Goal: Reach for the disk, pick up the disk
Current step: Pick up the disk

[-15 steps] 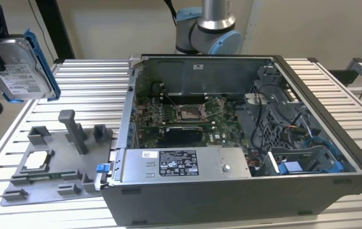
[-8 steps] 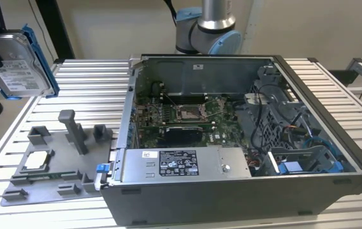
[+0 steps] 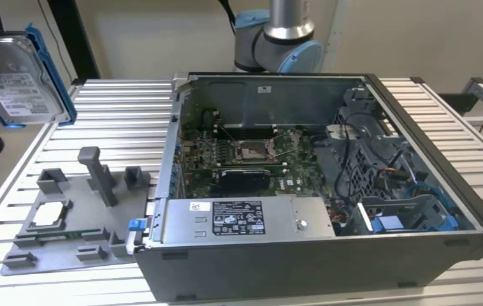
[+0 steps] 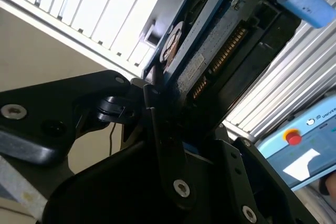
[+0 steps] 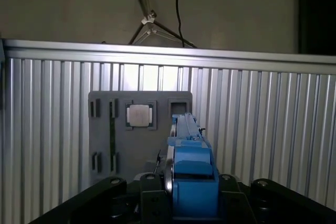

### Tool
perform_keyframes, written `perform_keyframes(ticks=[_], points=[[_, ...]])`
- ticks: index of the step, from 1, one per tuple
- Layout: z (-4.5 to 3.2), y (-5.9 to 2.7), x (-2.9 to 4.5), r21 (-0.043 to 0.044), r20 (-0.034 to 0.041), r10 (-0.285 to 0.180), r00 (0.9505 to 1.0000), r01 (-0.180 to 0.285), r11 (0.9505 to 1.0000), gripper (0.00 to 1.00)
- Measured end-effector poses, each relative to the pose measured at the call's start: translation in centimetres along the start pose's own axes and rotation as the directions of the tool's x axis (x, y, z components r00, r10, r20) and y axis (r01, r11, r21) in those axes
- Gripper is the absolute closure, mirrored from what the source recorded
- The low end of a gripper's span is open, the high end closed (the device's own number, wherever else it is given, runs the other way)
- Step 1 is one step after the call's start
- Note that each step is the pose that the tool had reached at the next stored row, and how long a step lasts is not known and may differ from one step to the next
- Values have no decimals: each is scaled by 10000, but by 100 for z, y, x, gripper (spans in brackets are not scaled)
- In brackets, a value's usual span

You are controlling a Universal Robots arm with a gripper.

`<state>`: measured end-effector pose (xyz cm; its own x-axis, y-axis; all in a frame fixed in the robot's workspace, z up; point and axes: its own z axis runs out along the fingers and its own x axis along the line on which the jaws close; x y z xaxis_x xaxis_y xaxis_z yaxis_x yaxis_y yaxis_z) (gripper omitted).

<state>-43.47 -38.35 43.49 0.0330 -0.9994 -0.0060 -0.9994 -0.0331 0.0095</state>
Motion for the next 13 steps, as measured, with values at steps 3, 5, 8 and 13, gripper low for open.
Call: perform_keyframes(ticks=[3,5,8,13], points=[[-40,1,0,0,0,0,10000,0,10000,100],[-67,1,0,0,0,0,10000,0,10000,100],[-108,1,0,0,0,0,10000,0,10000,100],[-171,2,-1,-1,-2,-1,10000,1,10000,100]])
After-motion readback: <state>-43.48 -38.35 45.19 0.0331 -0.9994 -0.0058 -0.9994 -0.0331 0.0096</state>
